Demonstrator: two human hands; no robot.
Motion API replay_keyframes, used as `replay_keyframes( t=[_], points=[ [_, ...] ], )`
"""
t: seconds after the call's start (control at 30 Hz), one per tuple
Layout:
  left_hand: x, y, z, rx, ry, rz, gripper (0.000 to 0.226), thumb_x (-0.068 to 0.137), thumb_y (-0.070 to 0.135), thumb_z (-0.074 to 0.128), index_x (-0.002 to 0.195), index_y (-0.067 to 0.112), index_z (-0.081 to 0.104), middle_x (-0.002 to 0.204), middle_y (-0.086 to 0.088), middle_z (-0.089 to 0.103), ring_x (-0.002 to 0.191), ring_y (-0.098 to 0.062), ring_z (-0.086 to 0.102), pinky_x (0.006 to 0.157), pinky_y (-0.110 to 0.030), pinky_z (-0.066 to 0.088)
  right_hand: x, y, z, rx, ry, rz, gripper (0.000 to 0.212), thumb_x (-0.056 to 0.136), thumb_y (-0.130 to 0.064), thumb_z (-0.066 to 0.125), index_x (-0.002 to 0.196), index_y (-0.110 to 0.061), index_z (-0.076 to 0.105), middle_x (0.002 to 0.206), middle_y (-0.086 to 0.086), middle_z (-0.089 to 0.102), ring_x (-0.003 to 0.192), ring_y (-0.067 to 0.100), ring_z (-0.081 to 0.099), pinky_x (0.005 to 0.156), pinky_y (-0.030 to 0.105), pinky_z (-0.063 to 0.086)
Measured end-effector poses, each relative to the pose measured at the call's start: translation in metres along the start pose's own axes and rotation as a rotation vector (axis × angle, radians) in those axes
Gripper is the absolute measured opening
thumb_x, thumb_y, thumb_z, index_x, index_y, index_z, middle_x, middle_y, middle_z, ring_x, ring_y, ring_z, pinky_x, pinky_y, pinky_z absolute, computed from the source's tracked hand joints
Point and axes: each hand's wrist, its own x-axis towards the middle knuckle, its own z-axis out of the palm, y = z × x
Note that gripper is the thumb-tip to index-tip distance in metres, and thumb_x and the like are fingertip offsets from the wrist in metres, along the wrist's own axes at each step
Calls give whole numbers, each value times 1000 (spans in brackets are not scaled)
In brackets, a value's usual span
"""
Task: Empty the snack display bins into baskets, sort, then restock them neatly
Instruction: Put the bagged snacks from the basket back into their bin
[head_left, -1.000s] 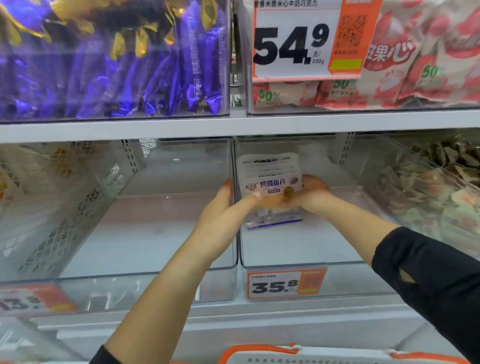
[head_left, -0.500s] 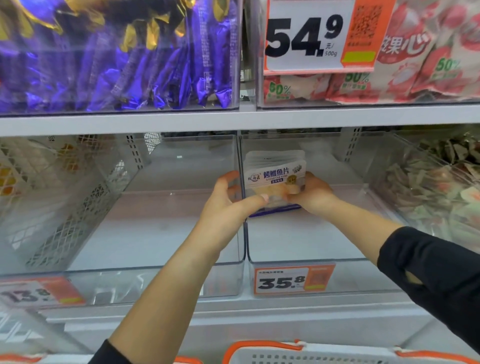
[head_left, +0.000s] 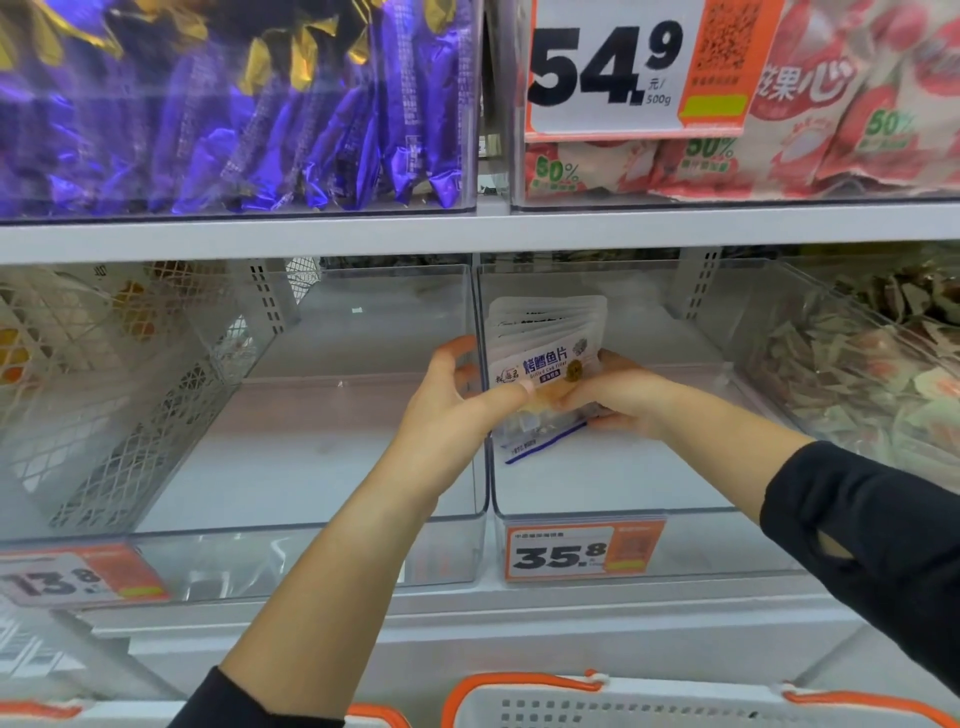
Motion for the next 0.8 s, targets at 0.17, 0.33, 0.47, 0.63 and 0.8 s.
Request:
replay_keyframes(
  t=[0.17,0.33,0.47,0.63,0.8],
  points=[
    [0,0,0,0,6,2,82,71,40,77,142,31,37,129,9,59,119,-8,55,100,-31,45,3,3,4,-257,128,-116,79,56,-24,93,125,-18,53,117,-3,63,113,20,57,87,28,46],
    [0,1,1,-1,17,6,75,80,36,75,144,30,36,131,10,55,122,-9,50,97,-29,41,-1,-3,-1,-340,259,-92,64,69,-40,84,124,-19,57,121,2,63,107,23,59,85,31,52],
    [-1,1,1,-4,22,13,79,76,35,77,143,28,37,126,10,60,117,-6,56,90,-22,44,-5,-5,17,-425,197,-151,44,74,-38,80,107,-28,53,114,0,62,94,18,55,80,27,46],
    [0,0,1,12,23,23,70,83,31,73,144,28,37,129,9,59,119,-7,54,94,-25,42,-3,-7,15,-339,187,-104,62,71,-33,83,125,-20,55,126,3,61,103,16,55,83,27,47],
    [-3,3,1,39,34,26,71,83,39,72,144,30,36,131,12,55,116,-4,52,85,-21,42,-14,-10,0,-192,158,-27,65,69,-27,86,125,-12,57,124,4,62,114,24,57,91,30,47]
  ],
)
